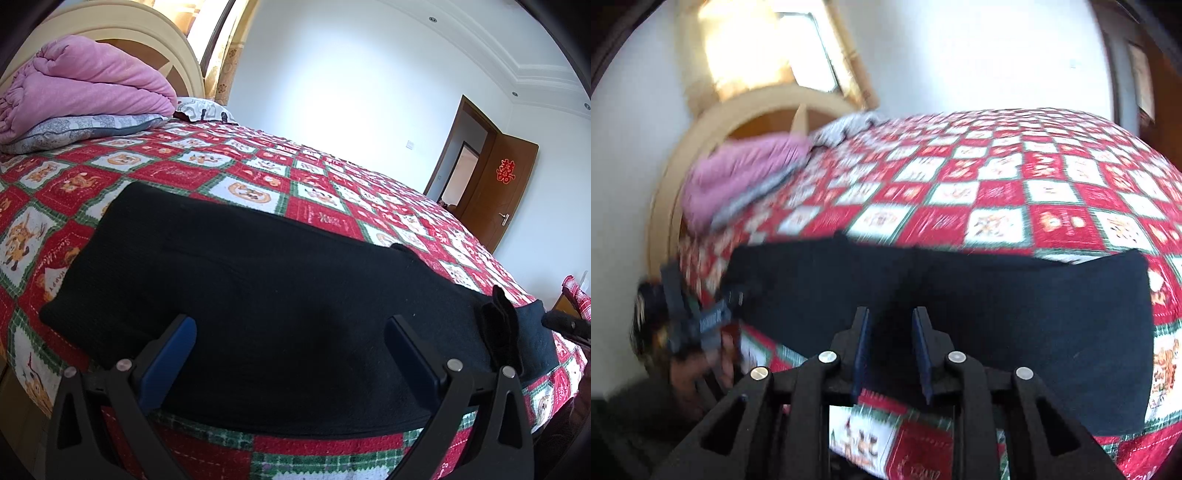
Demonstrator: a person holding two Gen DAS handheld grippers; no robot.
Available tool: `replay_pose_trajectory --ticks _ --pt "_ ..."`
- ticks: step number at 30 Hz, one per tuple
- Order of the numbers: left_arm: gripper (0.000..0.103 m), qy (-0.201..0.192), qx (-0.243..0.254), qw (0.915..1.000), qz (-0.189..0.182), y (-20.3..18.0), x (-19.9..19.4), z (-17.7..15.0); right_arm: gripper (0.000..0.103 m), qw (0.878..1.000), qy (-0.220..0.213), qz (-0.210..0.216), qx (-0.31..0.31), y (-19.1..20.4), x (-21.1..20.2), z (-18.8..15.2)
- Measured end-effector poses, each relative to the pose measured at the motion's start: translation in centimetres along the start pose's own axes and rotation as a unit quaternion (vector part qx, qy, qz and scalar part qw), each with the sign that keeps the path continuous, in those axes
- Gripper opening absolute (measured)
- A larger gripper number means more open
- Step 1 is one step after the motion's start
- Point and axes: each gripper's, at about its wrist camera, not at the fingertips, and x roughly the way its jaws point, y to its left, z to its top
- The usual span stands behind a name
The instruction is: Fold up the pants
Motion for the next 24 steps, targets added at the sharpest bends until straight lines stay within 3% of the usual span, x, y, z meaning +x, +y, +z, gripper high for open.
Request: replay_pose_trajectory --ticks 6,8,9,15,18,21,24 --pt "0.103 0.001 0.001 1.0 0.0 0.0 0.0 -0.1 0.026 0.998 0.03 0.034 0.05 -0.6 4.6 0.6" --pt "0.103 0.001 0.001 1.0 0.0 0.1 0.0 -0.1 0.026 0.996 0.084 0.014 0.032 0.0 7.8 0.0" --pt "0.103 0.002 0.001 1.0 0.0 0.0 0.0 -0.2 0.026 0.996 0.083 -0.002 0.021 0.2 8.3 -0.2" --pt "0.103 0.005 0.006 1.0 0.006 0.0 0.0 -0.4 0.027 0.998 0.07 -0.005 0.007 1.1 5.0 -0.3" --pt "0.103 0.006 0.009 0.9999 0.01 -0.1 0.1 -0.4 0.039 0.997 0.075 -0.008 -0.013 1.7 3.4 -1.1" --pt "0.103 0.009 0.013 0.9998 0.013 -0.1 0.2 -0.3 0.041 0.992 0.117 -0.032 -0.033 1.8 4.8 -3.2" --pt "0.103 0.011 0.015 0.9997 0.014 -0.1 0.2 -0.3 0.041 0.992 0.113 -0.04 -0.042 1.7 5.5 -4.2"
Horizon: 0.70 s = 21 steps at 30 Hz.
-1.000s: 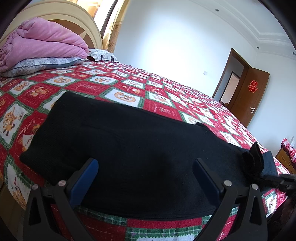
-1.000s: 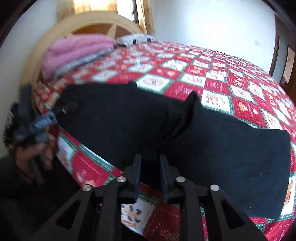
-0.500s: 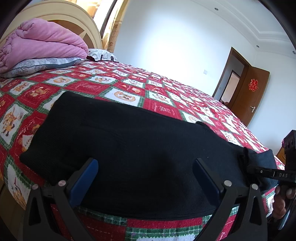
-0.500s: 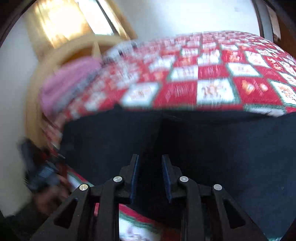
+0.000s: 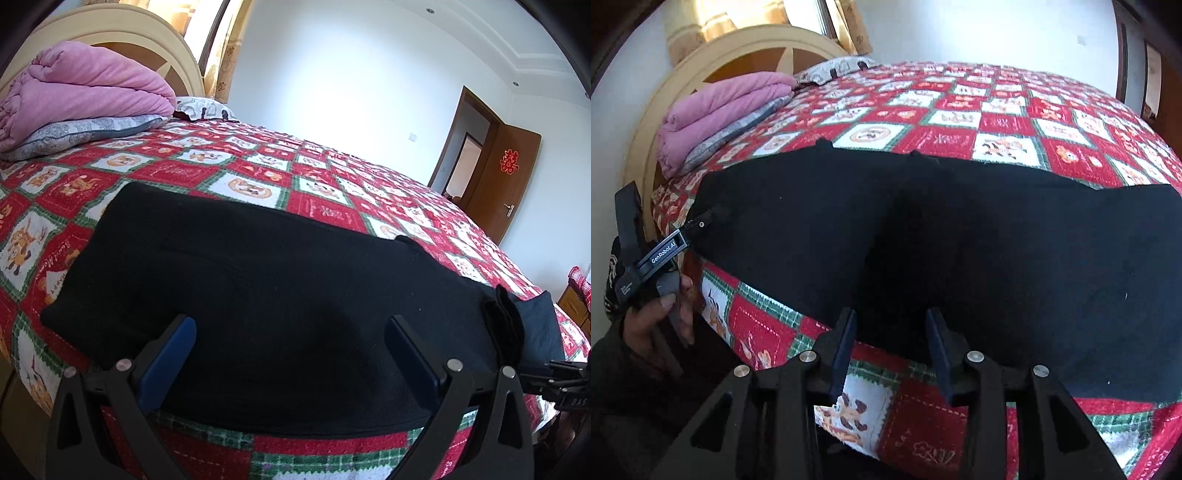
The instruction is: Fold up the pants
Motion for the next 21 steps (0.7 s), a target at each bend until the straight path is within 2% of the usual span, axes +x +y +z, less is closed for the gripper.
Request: replay_pose_trajectory --ticks 4,10,12,14,17,21 --pt "0.103 0.0 -0.001 1.0 -0.001 0.0 0.0 0.0 0.041 1.0 -0.001 0.011 0.023 -0.7 -1.1 0.3" --pt "0.103 0.0 -0.003 1.0 -0.003 0.1 0.1 0.0 0.043 0.997 -0.053 -0.04 0.05 -2.9 -4.3 -0.1" --pt "0.103 0.003 -0.008 0.9999 -0.014 0.3 0.0 0.2 0.043 0.994 -0.025 -0.065 0.081 -5.0 -3.1 -0.1" --pt "0.103 0.008 -0.006 0.9997 -0.022 0.8 -0.2 0.9 0.043 0.993 -0.017 -0.043 0.105 -6.4 -2.5 -0.5" --pt "0.103 -0.024 0.006 0.9995 0.02 2.6 -1.7 2.8 0.043 0.992 -0.043 -0.033 0.115 -6.5 -4.1 0.0" --pt "0.103 -0.052 -0.043 0.9966 0.048 7.5 -3.3 4.7 0.043 0.989 -0.083 -0.036 0.116 -6.5 -5.8 0.3"
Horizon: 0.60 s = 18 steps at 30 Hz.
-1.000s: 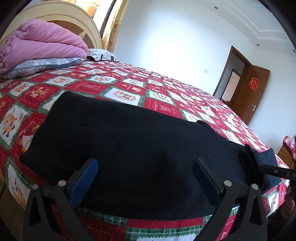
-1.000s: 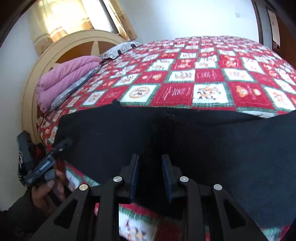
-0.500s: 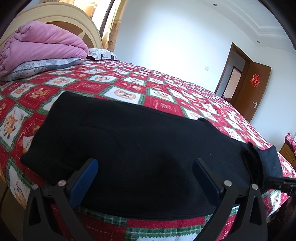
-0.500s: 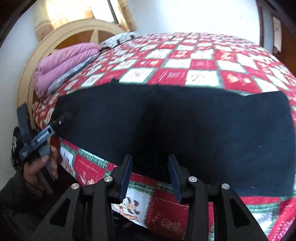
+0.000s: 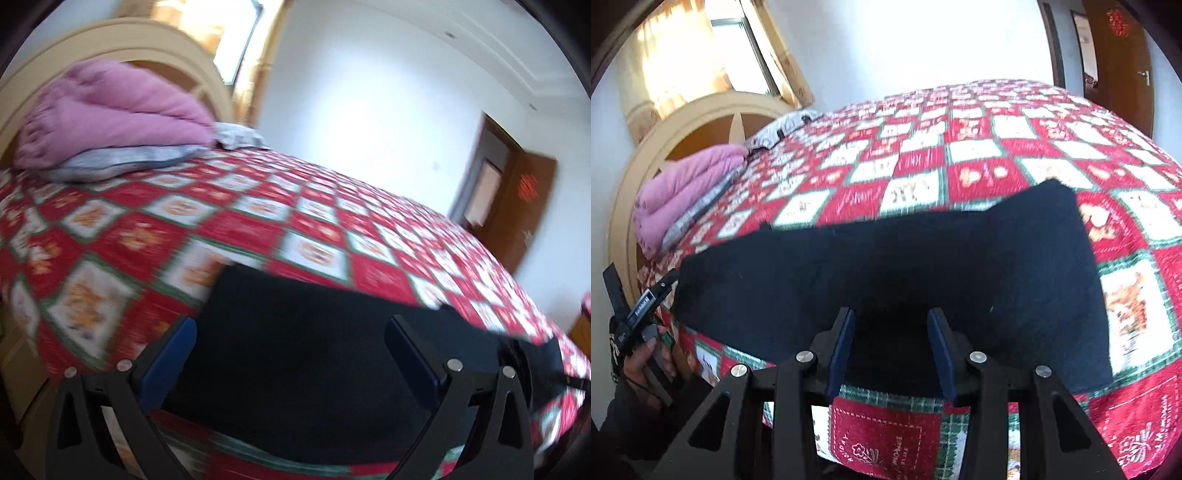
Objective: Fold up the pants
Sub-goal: 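Close the left gripper on the end of the pants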
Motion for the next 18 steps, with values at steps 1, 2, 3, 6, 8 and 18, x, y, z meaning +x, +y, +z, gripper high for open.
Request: replay_pose_trajectory --ticks 1,2,3,6,8,18 --pt "0.103 0.004 -0.011 0.9999 0.0 1.0 0.2 0.1 0.043 1.0 -0.006 0.001 0.002 -0.1 -0.2 0.1" --pt "0.103 0.012 -0.022 0.9997 -0.002 2.1 0.5 0.2 0.043 1.0 -0.011 0.0 0.005 -0.2 -0.4 0.1" --pt "0.103 0.019 -0.031 0.9994 0.002 3.0 0.8 0.1 0.043 1.0 -0.012 -0.003 0.006 -0.4 -0.4 0.1" --pt "0.103 0.04 -0.052 0.9978 -0.011 4.7 1.7 -0.6 0.043 1.0 -0.01 -0.009 0.013 -0.7 -0.2 -0.1" --pt "0.097 0.054 -0.061 0.9965 -0.021 5.0 2.4 -1.2 0.043 1.0 -0.007 -0.013 0.015 -0.8 0.1 -0.2" --pt "0.071 0.065 0.035 0.9969 0.024 2.4 2.9 -2.5 0.043 1.0 0.002 -0.011 0.01 -0.6 0.8 -0.9"
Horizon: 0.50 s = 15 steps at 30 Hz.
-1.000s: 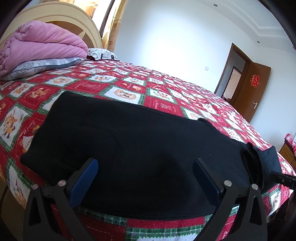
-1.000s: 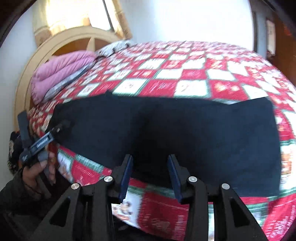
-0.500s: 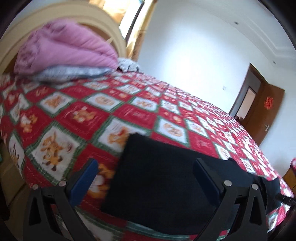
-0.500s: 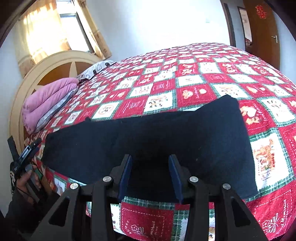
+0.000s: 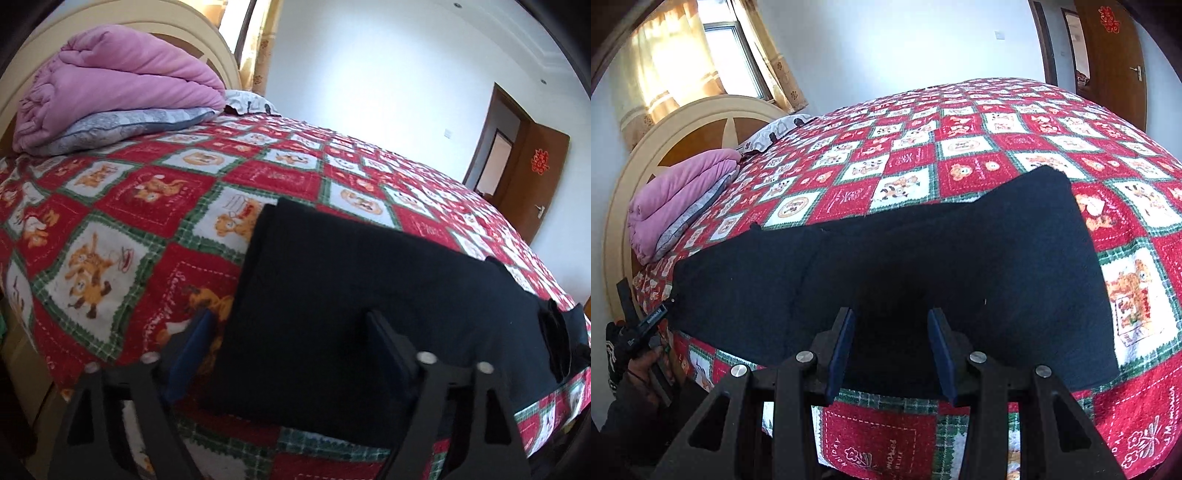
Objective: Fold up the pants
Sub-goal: 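Close the left gripper on the end of the pants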
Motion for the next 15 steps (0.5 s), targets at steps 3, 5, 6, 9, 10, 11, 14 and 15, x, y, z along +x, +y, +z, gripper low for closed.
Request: replay_pose_trajectory --ticks 3,5,6,9,10,11,14,15 --pt "0.04 0.005 0.001 0.9997 -0.024 -0.4 -0.5 0.6 0.043 1.0 -0.006 0.001 -0.001 0.0 -0.1 0.0" --pt "0.034 0.012 0.008 0.9997 -0.018 -1.2 -0.3 0.7 0.043 1.0 -0.013 0.001 0.0 0.0 -0.4 0.1" --pt "0.033 0.012 0.011 0.9997 -0.017 -1.5 -0.5 0.8 0.043 1.0 -0.015 0.001 0.002 0.0 -0.4 0.1" --pt "0.033 0.006 -0.021 0.9992 -0.032 -1.2 -1.6 1.4 0.043 1.0 -0.023 -0.002 0.01 -0.4 -0.8 0.2" --pt "0.033 0.003 -0.032 0.9987 -0.04 -1.1 -1.7 1.7 0.043 1.0 -0.026 -0.002 0.014 -0.6 -0.9 0.3" --pt "0.033 -0.006 -0.045 0.9974 -0.056 -0.8 -2.4 2.1 0.043 0.999 -0.028 -0.003 0.016 -0.6 -1.0 0.4" --pt "0.033 -0.024 -0.075 0.9915 -0.103 -0.9 -3.7 3.0 0.043 0.999 -0.033 -0.007 0.022 -0.9 -1.3 0.6" --pt "0.033 -0.028 -0.081 0.9895 -0.116 -1.2 -3.9 3.3 0.043 0.999 -0.032 -0.008 0.024 -0.9 -1.3 0.7"
